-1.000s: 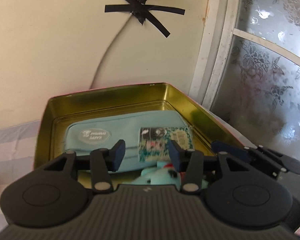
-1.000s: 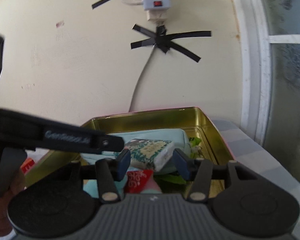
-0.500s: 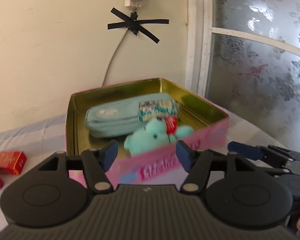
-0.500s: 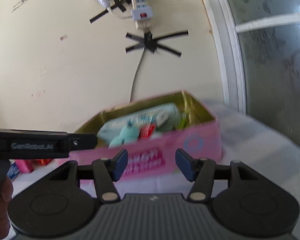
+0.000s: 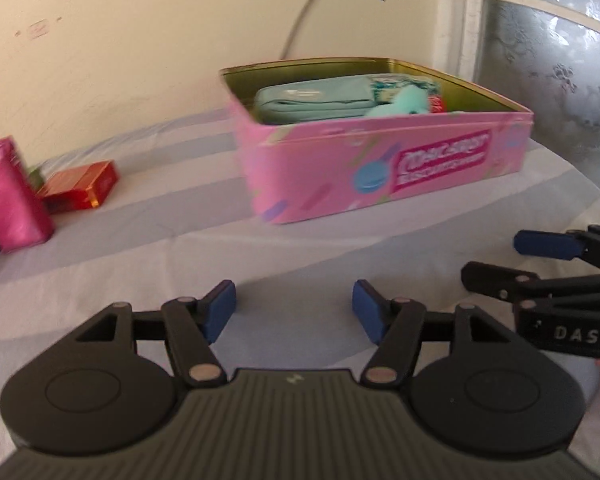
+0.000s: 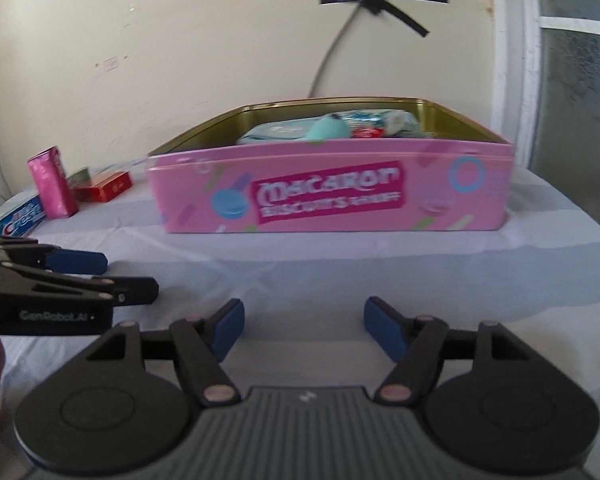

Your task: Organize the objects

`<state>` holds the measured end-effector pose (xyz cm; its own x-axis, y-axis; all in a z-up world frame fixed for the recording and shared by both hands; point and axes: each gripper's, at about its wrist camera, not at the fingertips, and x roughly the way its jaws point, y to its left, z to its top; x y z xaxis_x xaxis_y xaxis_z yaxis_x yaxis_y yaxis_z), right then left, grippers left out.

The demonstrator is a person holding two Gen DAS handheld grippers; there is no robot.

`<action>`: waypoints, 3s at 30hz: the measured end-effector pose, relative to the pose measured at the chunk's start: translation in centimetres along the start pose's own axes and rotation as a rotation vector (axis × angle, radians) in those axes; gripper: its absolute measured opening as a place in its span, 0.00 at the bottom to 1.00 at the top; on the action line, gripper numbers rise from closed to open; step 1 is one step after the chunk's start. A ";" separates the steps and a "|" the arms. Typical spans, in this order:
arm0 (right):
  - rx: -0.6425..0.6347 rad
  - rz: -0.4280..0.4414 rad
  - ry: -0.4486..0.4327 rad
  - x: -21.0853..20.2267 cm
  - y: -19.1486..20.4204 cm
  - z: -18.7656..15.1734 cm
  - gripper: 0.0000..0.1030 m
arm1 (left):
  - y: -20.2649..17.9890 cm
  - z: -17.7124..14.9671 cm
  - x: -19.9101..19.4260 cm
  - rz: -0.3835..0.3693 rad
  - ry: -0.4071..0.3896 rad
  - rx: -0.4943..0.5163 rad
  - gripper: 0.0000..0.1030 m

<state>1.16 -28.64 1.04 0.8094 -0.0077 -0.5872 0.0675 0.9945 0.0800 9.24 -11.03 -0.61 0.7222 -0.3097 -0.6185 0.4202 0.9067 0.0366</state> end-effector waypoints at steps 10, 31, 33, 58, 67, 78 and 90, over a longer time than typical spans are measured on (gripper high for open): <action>-0.099 0.102 0.024 1.4 6.4 0.1 0.68 | 3.9 -1.3 -0.8 0.071 -0.030 -0.037 0.71; -0.253 0.332 0.070 5.6 20.1 2.0 0.69 | 17.6 -4.4 -4.4 0.274 -0.020 -0.095 0.85; -0.267 0.358 0.070 5.9 21.7 2.0 0.69 | 18.9 -4.8 -4.9 0.291 -0.020 -0.108 0.85; -0.275 0.465 -0.005 12.3 37.1 7.9 0.82 | 32.5 -10.3 -11.8 0.374 -0.301 -0.720 0.84; -0.230 0.459 0.055 13.1 36.2 7.7 0.49 | 33.5 -10.8 -12.1 0.342 -0.321 -0.766 0.84; -0.507 0.374 -0.001 6.2 26.6 5.6 0.03 | 33.2 -10.6 -11.9 0.307 -0.315 -0.741 0.84; -0.478 0.440 -0.063 5.2 24.9 4.9 0.53 | 28.2 -5.9 -9.8 0.201 -0.257 -0.573 0.85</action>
<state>9.92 -4.45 3.88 0.7360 0.4190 -0.5317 -0.5328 0.8430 -0.0732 10.76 19.23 1.90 0.8941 -0.1130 -0.4335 -0.0440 0.9408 -0.3361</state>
